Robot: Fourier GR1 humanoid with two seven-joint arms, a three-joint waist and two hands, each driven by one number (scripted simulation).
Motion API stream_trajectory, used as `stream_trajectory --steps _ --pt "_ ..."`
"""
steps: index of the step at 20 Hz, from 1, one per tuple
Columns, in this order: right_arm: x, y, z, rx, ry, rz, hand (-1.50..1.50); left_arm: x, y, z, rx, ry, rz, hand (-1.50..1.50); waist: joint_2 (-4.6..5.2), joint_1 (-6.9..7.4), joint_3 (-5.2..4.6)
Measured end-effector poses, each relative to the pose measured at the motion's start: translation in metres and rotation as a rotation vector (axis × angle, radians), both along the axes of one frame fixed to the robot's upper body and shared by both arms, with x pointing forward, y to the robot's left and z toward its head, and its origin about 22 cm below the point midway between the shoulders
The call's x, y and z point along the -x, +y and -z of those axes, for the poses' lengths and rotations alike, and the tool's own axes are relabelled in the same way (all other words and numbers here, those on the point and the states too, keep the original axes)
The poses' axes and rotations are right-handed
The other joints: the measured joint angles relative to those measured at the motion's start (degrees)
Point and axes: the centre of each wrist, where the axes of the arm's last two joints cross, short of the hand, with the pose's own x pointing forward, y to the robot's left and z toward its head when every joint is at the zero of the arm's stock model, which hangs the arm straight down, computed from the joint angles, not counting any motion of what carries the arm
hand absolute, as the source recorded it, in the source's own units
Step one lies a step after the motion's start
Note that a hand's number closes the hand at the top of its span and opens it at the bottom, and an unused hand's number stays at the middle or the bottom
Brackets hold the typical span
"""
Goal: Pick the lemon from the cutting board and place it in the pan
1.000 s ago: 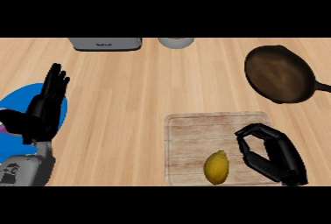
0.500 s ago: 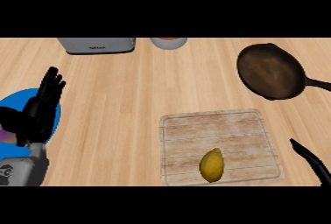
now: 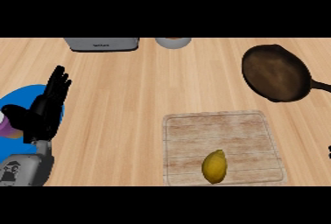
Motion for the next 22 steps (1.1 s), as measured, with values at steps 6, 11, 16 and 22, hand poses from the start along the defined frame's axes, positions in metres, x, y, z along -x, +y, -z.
stream_trajectory --steps 6,11,16,22 --pt "-0.022 0.007 -0.034 0.100 0.053 0.050 -1.50 -0.008 -0.003 -0.006 0.006 -0.001 0.026 0.00 0.13 1.25 0.10" --pt "-0.039 0.024 -0.048 0.102 0.082 0.039 -1.50 -0.008 -0.008 -0.007 0.006 -0.001 0.032 0.00 0.16 1.88 0.17" --pt "-0.047 0.051 -0.050 0.045 0.137 -0.035 -1.50 -0.011 -0.007 -0.001 0.008 -0.001 0.037 0.00 0.19 2.21 0.17" --pt "-0.055 0.082 -0.049 0.033 0.235 -0.061 -1.50 -0.010 -0.013 -0.002 0.002 0.000 0.039 0.00 0.08 2.08 0.20"
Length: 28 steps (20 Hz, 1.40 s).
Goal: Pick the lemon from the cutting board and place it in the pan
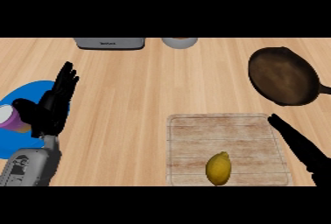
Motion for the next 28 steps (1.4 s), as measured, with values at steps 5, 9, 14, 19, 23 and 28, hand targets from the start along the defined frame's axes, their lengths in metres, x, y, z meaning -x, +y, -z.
stream_trajectory --steps 5,9,14,19,23,28 --pt "-0.006 0.021 0.010 0.021 0.018 0.019 -1.50 0.000 0.001 0.000 0.002 0.000 -0.008 0.00 -0.07 -0.32 0.02" --pt "-0.010 0.029 0.020 0.062 -0.007 0.054 -1.50 0.002 0.004 0.002 0.001 -0.004 -0.012 0.00 -0.08 -0.50 0.06" --pt "-0.019 0.030 0.035 0.094 0.046 0.066 -1.50 0.003 0.001 0.002 0.000 -0.008 -0.016 0.00 -0.05 -0.57 0.08" --pt "-0.023 0.030 0.046 0.093 0.093 0.042 -1.50 0.002 0.000 -0.003 0.003 -0.004 -0.013 0.00 -0.05 -0.64 0.11" --pt "-0.024 0.035 0.058 0.121 0.133 0.011 -1.50 0.005 0.000 0.000 0.002 -0.001 -0.009 0.00 -0.06 -0.63 0.10" --pt "-0.031 0.047 0.074 0.158 0.157 0.000 -1.50 0.008 0.009 0.003 0.002 -0.006 -0.010 0.00 -0.04 -0.61 0.11"
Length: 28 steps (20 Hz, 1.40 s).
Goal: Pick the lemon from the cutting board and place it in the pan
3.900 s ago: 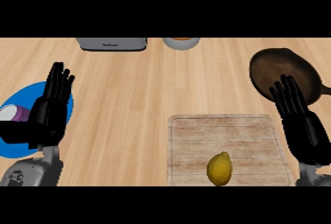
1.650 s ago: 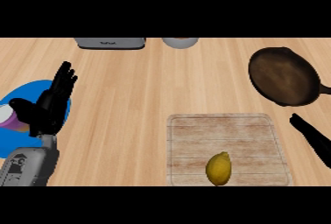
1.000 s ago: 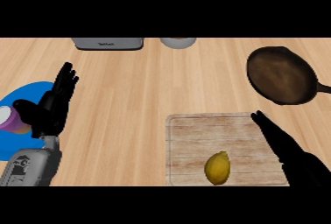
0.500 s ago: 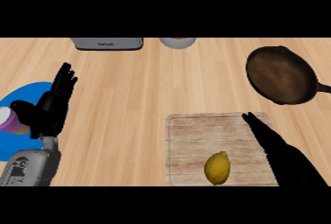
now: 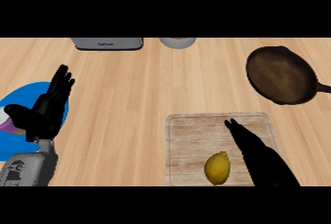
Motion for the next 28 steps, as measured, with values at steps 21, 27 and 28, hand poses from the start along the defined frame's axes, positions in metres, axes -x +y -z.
stream_trajectory --steps 21,27,28 --pt "-0.024 0.013 0.040 0.196 0.155 -0.020 -1.50 -0.009 -0.004 0.003 0.002 0.004 -0.009 0.00 0.00 -0.06 -0.01" --pt "-0.031 0.013 0.052 0.231 0.201 -0.026 -1.50 -0.004 -0.004 0.004 0.000 0.006 -0.004 0.00 -0.01 -0.04 -0.01" --pt "-0.031 0.019 0.055 0.231 0.207 -0.027 -1.50 -0.004 -0.003 0.003 0.000 0.004 -0.005 0.00 -0.01 -0.04 0.00"
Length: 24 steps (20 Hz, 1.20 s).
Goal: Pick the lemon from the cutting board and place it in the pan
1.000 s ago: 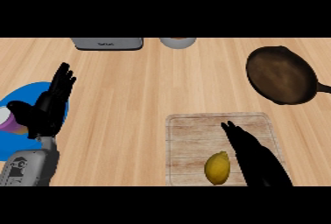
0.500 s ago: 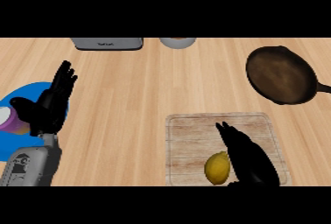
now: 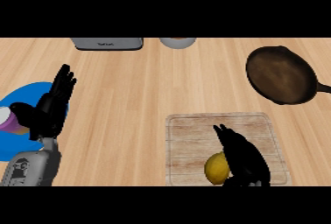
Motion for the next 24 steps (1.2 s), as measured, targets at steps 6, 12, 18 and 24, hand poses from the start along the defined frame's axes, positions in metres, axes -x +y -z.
stream_trajectory --steps 6,12,18,24 --pt "-0.011 0.001 0.024 0.002 0.051 -0.011 1.50 0.002 -0.005 -0.003 0.004 0.003 0.000 0.00 0.00 0.07 0.01" --pt "-0.013 0.002 0.026 -0.001 0.025 -0.116 1.50 0.000 -0.004 -0.001 0.000 0.003 0.000 0.00 -0.15 -0.04 -0.14" --pt "-0.020 0.017 0.033 0.017 -0.001 -0.136 1.50 -0.005 -0.004 0.000 0.002 0.000 0.003 0.00 -0.27 -0.03 -0.29" --pt "-0.056 0.067 0.026 0.008 -0.011 -0.197 1.50 -0.006 0.000 -0.005 0.000 0.007 0.007 0.00 0.02 0.43 -0.06"
